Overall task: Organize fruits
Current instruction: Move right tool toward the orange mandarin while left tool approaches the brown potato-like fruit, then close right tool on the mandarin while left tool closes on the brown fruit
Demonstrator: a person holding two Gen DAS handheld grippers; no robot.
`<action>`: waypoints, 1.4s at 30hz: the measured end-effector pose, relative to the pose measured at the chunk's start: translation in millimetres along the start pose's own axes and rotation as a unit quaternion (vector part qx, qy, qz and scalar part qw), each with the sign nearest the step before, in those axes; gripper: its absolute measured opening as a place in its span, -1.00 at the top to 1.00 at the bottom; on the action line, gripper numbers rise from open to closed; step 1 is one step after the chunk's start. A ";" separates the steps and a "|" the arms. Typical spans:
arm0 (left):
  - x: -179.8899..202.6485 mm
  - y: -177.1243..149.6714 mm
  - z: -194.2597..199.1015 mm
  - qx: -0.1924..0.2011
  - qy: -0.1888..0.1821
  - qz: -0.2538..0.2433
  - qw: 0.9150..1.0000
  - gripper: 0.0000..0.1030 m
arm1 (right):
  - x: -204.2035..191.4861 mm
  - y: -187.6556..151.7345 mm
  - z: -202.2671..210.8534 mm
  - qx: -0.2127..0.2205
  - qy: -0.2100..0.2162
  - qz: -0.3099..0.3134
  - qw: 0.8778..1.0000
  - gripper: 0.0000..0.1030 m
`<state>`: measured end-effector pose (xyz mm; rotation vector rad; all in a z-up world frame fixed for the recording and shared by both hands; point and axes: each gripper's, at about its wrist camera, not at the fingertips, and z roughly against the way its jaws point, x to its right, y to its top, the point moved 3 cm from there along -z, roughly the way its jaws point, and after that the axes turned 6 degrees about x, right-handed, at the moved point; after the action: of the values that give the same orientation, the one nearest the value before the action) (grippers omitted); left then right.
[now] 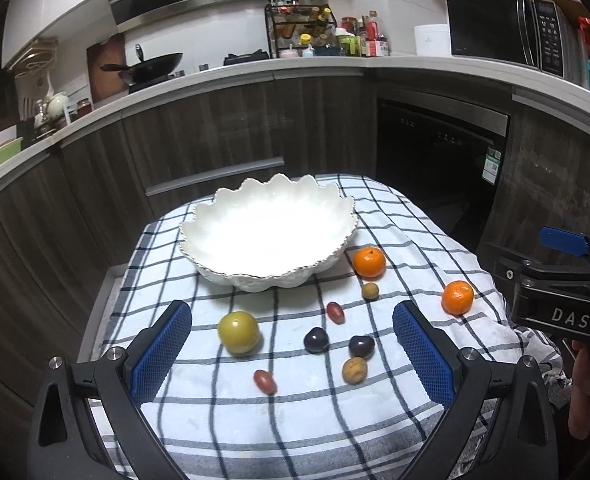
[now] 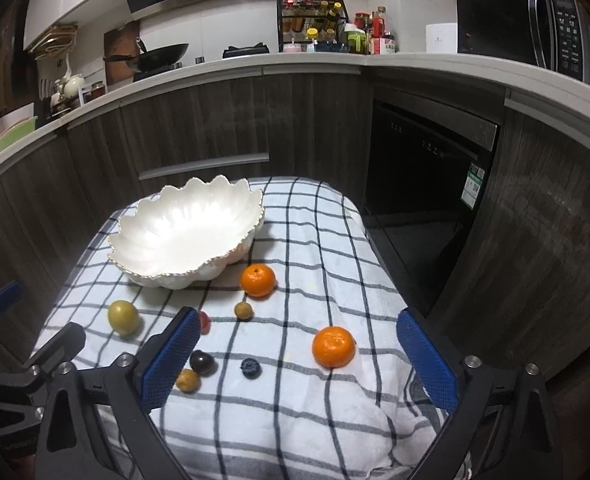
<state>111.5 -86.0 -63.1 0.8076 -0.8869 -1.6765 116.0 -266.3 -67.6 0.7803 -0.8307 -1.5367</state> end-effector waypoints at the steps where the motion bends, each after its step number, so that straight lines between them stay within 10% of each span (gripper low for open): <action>1: 2.0 -1.1 -2.9 -0.002 -0.001 0.000 1.000 -0.99 | 1.0 -0.6 -2.3 -0.002 0.001 0.000 1.000 -0.86; 42: 51.3 -67.5 -88.9 -0.134 -0.044 -0.025 0.990 -0.42 | 30.5 -47.0 -94.5 -0.075 -0.007 0.025 0.997 -0.66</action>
<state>142.6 -137.1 -170.4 0.5796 -0.6864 -1.8397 168.1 -300.4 -158.1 0.6352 -0.7303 -1.5429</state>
